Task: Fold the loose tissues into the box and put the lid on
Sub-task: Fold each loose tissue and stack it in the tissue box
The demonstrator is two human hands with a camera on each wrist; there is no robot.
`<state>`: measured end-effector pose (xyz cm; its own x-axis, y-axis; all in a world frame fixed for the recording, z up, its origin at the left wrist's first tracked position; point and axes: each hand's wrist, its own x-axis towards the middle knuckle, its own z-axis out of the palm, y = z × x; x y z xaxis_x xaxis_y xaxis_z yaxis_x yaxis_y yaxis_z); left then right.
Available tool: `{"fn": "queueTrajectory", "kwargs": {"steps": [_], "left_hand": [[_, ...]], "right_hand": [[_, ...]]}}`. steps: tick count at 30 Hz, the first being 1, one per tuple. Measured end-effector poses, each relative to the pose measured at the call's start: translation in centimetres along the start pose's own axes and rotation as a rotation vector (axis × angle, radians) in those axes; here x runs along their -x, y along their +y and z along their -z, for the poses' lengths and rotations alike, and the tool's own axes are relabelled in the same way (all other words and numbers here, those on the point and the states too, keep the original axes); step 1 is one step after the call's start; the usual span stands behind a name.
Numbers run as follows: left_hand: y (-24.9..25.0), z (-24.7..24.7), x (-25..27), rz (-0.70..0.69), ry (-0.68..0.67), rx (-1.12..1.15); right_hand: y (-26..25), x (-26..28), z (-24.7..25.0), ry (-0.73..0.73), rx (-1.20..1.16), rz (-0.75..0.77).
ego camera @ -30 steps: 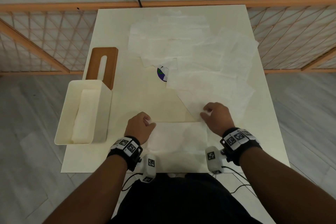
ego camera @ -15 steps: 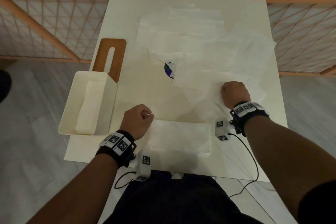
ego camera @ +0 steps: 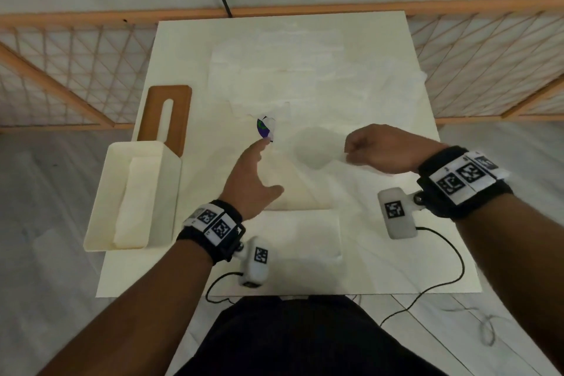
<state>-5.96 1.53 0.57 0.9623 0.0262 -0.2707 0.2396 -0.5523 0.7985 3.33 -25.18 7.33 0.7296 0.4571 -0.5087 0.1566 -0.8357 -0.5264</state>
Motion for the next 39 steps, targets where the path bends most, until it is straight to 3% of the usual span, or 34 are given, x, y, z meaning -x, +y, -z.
{"fn": "queueTrajectory", "kwargs": {"steps": [4,7,10,14,19,22,34,39], "left_hand": [[3.1,-0.1,-1.4,-0.104,-0.133,0.029],[4.2,0.6,-1.8,-0.049,-0.154,0.169],[4.8,1.6,-1.6,0.038,-0.106,0.497],[4.2,2.6,-1.5,0.117,-0.085,0.677],[2.8,3.2,-0.5,0.158,0.019,0.605],[2.0,3.6,0.4,0.098,0.085,0.523],[0.9,4.8,1.3,0.047,0.108,0.272],[0.2,4.5,1.3,-0.033,0.179,0.113]], "right_hand": [[-2.3,3.0,2.2,-0.095,-0.387,0.048],[-2.1,3.4,2.2,-0.004,-0.740,0.035],[-0.7,3.3,0.9,0.141,-1.085,0.007],[0.4,3.3,-2.5,0.140,-1.361,0.023],[-0.6,2.7,-5.6,0.337,-1.303,0.028],[-1.0,2.7,-6.1,0.426,-1.150,0.055],[-1.2,1.9,-6.2,0.524,-0.414,0.033],[-0.9,1.1,-7.0,0.570,-0.277,0.058]]}}
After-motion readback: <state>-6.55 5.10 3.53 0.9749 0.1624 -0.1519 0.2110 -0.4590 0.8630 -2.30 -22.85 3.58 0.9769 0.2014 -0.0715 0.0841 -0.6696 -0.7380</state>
